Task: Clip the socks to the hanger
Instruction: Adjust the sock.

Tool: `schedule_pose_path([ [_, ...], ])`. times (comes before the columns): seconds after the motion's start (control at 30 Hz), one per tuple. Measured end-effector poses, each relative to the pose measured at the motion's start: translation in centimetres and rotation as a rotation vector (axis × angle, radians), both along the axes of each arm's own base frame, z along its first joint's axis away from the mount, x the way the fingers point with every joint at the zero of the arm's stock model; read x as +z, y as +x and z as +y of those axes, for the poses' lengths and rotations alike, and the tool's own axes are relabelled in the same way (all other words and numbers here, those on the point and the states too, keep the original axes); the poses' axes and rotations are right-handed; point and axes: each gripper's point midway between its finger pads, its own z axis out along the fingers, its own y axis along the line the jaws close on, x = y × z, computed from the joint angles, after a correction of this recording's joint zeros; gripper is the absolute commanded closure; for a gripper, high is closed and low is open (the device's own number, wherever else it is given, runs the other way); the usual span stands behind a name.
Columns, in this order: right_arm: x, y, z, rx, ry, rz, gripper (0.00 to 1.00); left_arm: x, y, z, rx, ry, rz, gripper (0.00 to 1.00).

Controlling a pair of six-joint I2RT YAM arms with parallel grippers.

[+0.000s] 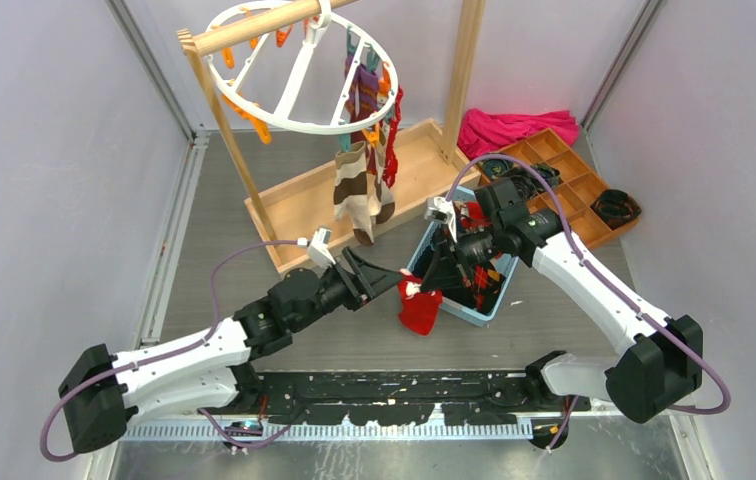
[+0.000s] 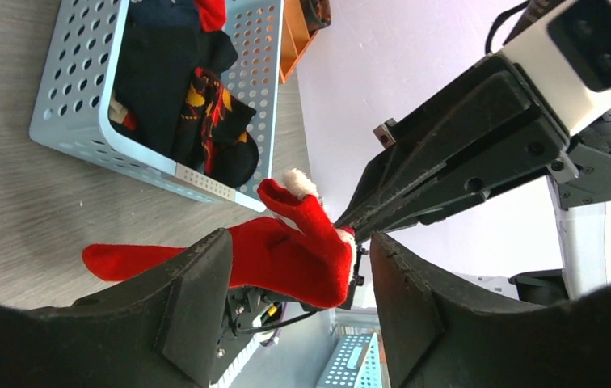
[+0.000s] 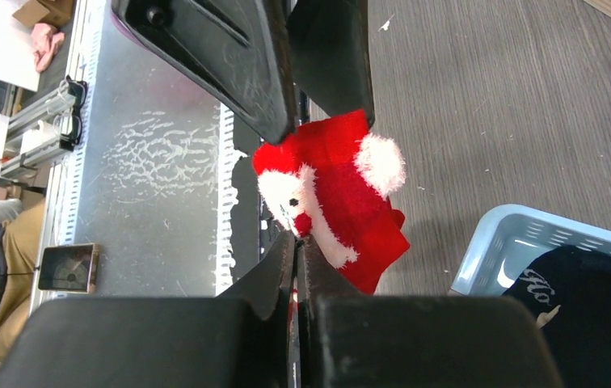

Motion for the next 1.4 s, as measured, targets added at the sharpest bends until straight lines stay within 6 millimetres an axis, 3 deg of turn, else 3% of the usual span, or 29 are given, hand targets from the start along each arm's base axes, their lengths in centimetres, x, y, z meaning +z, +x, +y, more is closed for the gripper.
schedule_pose_path([
  [0.27, 0.0, 0.0, 0.0, -0.001, -0.001, -0.001, 0.99, -1.8, 0.2, -1.9, -0.033, 0.000, 0.079, 0.60],
  [0.4, 0.1, 0.0, 0.0, -0.003, -0.001, -0.006, 0.99, -1.2, 0.2, -2.8, -0.060, -0.024, 0.078, 0.98],
  [0.63, 0.3, -0.1, -0.1, -0.003, 0.003, -0.023, 0.96, -0.1, 0.1, -3.0, -0.076, -0.045, 0.037, 1.00],
  [0.67, 0.4, -0.1, -0.1, -0.003, 0.004, -0.024, 0.89, 0.1, 0.1, -3.0, -0.078, -0.046, 0.024, 1.00],
  [0.73, 0.3, -0.1, -0.2, 0.001, 0.004, -0.028, 0.65, 0.8, 0.1, -2.6, -0.076, -0.052, -0.038, 1.00],
  [0.83, 0.3, -0.4, -0.3, 0.014, 0.006, -0.027, 0.37, 1.2, -0.3, -1.6, -0.091, -0.017, -0.209, 1.00],
  [0.93, 0.3, -0.6, -0.4, 0.024, 0.010, -0.028, 0.24, 0.6, -1.2, -0.6, -0.159, 0.101, -0.474, 1.00],
  [1.2, 0.6, -0.8, -0.7, 0.036, 0.039, -0.018, 0.14, 0.8, -4.2, 0.4, -0.377, 0.370, -1.233, 1.00],
  [1.4, 0.9, -1.7, -0.7, 0.099, 0.086, -0.056, 0.14, 0.6, -5.0, 0.5, -0.430, 0.446, -1.512, 1.00],
])
